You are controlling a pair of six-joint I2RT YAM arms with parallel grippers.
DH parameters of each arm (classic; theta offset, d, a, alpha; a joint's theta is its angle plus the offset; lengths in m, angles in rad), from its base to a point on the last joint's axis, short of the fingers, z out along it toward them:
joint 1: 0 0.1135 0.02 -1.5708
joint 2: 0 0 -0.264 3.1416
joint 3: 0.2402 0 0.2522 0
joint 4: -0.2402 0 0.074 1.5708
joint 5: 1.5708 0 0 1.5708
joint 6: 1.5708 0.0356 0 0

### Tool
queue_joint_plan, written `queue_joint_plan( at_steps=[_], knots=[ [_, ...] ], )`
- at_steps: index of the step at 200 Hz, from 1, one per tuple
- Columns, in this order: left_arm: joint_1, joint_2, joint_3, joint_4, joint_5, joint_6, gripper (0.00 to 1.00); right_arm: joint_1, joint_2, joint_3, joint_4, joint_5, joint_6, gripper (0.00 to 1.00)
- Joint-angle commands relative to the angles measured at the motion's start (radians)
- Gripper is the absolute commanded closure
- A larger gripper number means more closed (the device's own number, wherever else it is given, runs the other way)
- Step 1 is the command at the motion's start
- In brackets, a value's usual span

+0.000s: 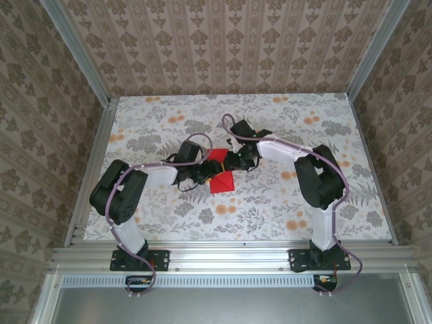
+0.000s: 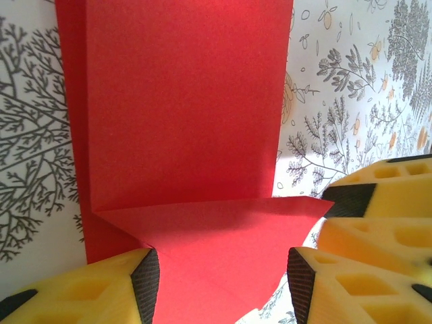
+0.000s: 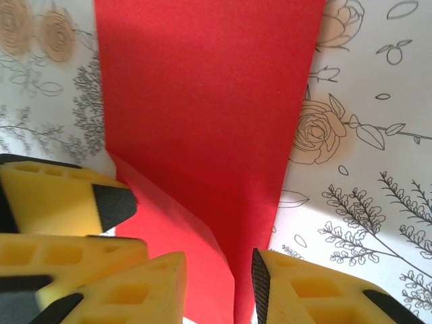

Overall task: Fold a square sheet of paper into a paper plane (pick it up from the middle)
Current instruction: Fold the triangle a second time at the center of the table.

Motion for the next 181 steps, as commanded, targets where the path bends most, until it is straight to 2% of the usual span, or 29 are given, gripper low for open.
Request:
queue_joint_plan(
  at_steps=[1, 15, 42, 65, 96, 143, 181],
  knots=[
    [-0.002, 0.004, 0.02, -0.019, -0.008, -0.002, 0.44, -0.002, 0.03, 0.025, -0.03, -0.015, -0.017, 0.69],
    [-0.002, 0.004, 0.02, -0.021, -0.008, -0.002, 0.44, -0.002, 0.034, 0.025, -0.025, -0.017, -0.017, 0.71],
    [-0.002, 0.004, 0.022, -0.018, -0.004, -0.003, 0.44, -0.01, 0.032, 0.011, 0.01, -0.043, 0.002, 0.84],
    [0.0, 0.007, 0.017, 0.01, 0.018, -0.018, 0.44, -0.033, 0.024, -0.024, 0.06, -0.052, 0.044, 0.91],
    [0.011, 0.037, 0.01, 0.084, 0.072, -0.054, 0.44, -0.052, 0.021, -0.052, 0.087, -0.074, 0.067, 0.91],
    [0.015, 0.053, 0.016, 0.094, 0.079, -0.058, 0.44, -0.062, 0.017, -0.077, 0.108, -0.087, 0.082, 0.91],
    [0.015, 0.07, 0.048, 0.087, 0.073, -0.044, 0.52, -0.062, 0.019, -0.08, 0.11, -0.103, 0.08, 0.9]
  ],
)
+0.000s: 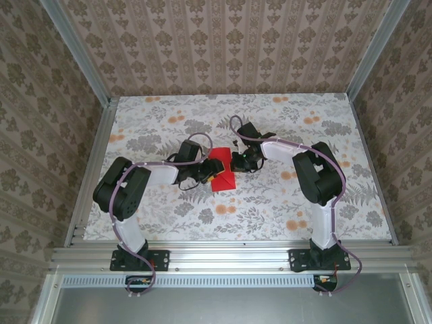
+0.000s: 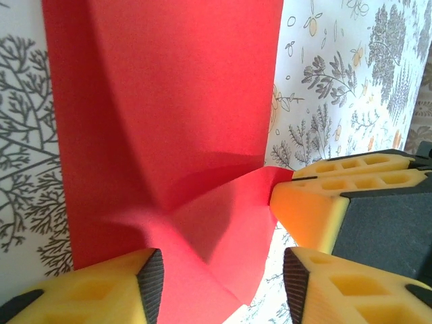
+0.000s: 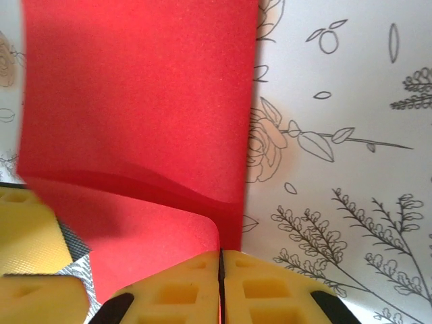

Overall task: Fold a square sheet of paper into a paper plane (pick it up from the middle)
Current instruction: Fold the triangle a second time at the center of the table, then turn over the paper at the center of the table.

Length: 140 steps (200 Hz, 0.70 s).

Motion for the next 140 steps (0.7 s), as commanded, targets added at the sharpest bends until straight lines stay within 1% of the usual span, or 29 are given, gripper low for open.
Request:
queue_joint_plan(
  at_steps=[1, 25, 63, 80, 97, 112, 124, 140],
  knots=[
    [0.002, 0.023, 0.043, 0.005, 0.013, 0.003, 0.52, -0.002, -0.009, -0.012, 0.01, -0.028, 0.018, 0.9],
    [0.002, 0.037, 0.056, -0.001, 0.012, 0.01, 0.59, -0.003, -0.008, -0.012, 0.01, -0.03, 0.019, 0.9],
    [0.002, 0.053, 0.067, 0.0, 0.014, 0.016, 0.65, -0.004, -0.007, -0.014, 0.004, -0.025, 0.015, 0.9],
    [0.002, 0.055, 0.069, 0.0, 0.011, 0.019, 0.71, -0.004, -0.006, -0.013, 0.002, -0.024, 0.015, 0.89],
    [0.003, 0.054, 0.07, -0.007, 0.002, 0.025, 0.79, -0.004, -0.019, -0.013, -0.001, -0.021, 0.018, 0.86],
    [0.003, 0.048, 0.077, -0.026, -0.008, 0.04, 0.86, -0.006, -0.053, -0.019, -0.002, -0.016, 0.024, 0.8],
    [0.005, 0.039, 0.084, -0.053, -0.018, 0.057, 0.89, -0.01, -0.099, -0.031, 0.005, -0.011, 0.036, 0.73],
    [0.009, -0.002, 0.089, -0.107, -0.044, 0.091, 0.93, -0.022, -0.185, -0.064, 0.022, 0.038, 0.065, 0.61]
  ],
)
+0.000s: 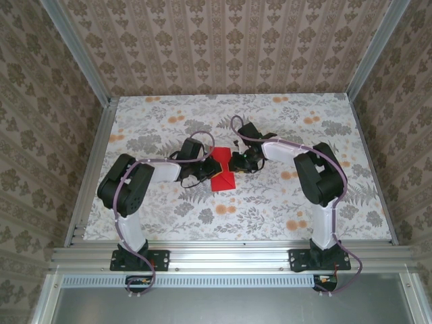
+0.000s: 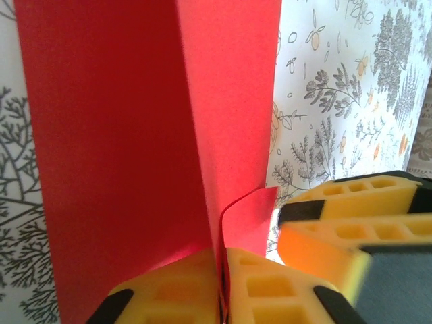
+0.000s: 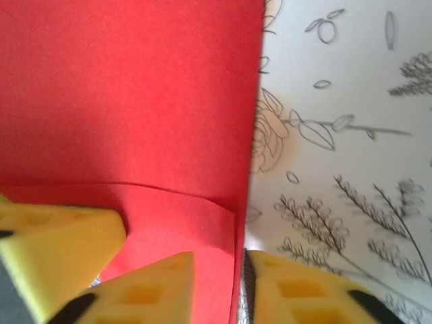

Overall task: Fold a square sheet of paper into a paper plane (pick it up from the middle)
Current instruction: Turn over the paper at the center of the table.

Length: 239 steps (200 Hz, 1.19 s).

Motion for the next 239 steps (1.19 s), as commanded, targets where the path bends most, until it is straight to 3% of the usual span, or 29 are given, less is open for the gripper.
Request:
queue_joint_plan(
  at_steps=[1, 42, 82, 111, 141, 193, 239],
  knots=[
    [0.009, -0.051, 0.036, -0.085, -0.035, 0.068, 0.93, -0.018, -0.15, -0.037, 0.017, 0.04, 0.038, 0.6],
    [0.032, -0.241, 0.099, -0.417, -0.207, 0.25, 0.97, -0.061, -0.345, -0.152, 0.075, 0.167, 0.07, 0.37],
    [0.034, -0.345, 0.286, -0.902, -0.544, 0.451, 0.97, -0.073, -0.454, -0.258, 0.146, 0.251, 0.076, 0.15],
    [0.014, -0.337, 0.426, -1.133, -0.81, 0.521, 0.97, -0.074, -0.499, -0.303, 0.189, 0.283, 0.08, 0.01],
    [-0.03, -0.254, 0.513, -1.239, -0.994, 0.526, 0.97, -0.077, -0.504, -0.316, 0.188, 0.317, 0.08, 0.0],
    [-0.129, 0.018, 0.622, -1.34, -1.177, 0.423, 0.96, -0.089, -0.505, -0.319, 0.165, 0.326, 0.085, 0.0],
    [-0.217, 0.175, 0.67, -1.307, -1.128, 0.381, 0.96, -0.102, -0.512, -0.318, 0.146, 0.329, 0.089, 0.01]
  ],
)
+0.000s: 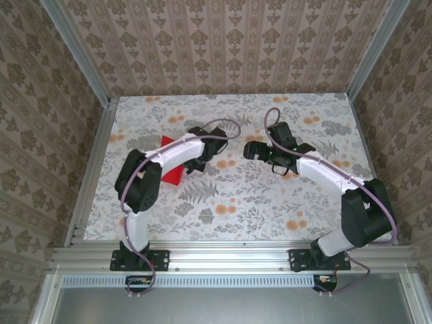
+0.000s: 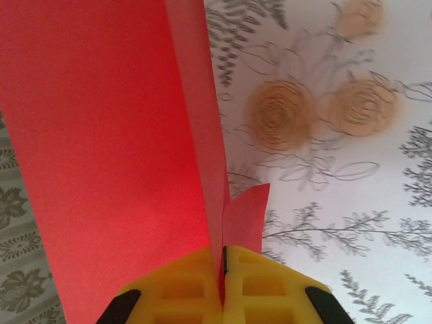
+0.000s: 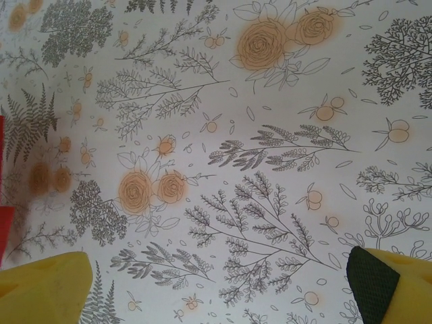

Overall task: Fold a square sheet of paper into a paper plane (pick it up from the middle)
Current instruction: Turn over the paper at the center of the table.

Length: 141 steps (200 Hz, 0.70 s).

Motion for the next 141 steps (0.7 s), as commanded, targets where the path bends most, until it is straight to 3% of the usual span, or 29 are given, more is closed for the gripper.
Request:
queue_joint_plan(
  at_steps=[1, 74, 114, 141],
  knots=[
    [-0.037, 0.034, 0.043, -0.028, -0.009, -0.047, 0.96, -0.009, -0.031, -0.011, -0.016, 0.031, 0.014, 0.01],
    [-0.116, 0.131, 0.068, 0.078, 0.181, -0.057, 0.85, -0.033, -0.058, -0.049, -0.005, 0.054, 0.071, 0.02],
    [-0.12, 0.089, 0.075, 0.126, 0.297, -0.042, 0.71, -0.053, -0.093, -0.079, 0.003, 0.048, 0.087, 0.02],
    [-0.12, -0.01, 0.065, 0.174, 0.433, -0.028, 0.54, -0.057, -0.099, -0.084, -0.009, -0.001, 0.087, 0.01]
  ],
)
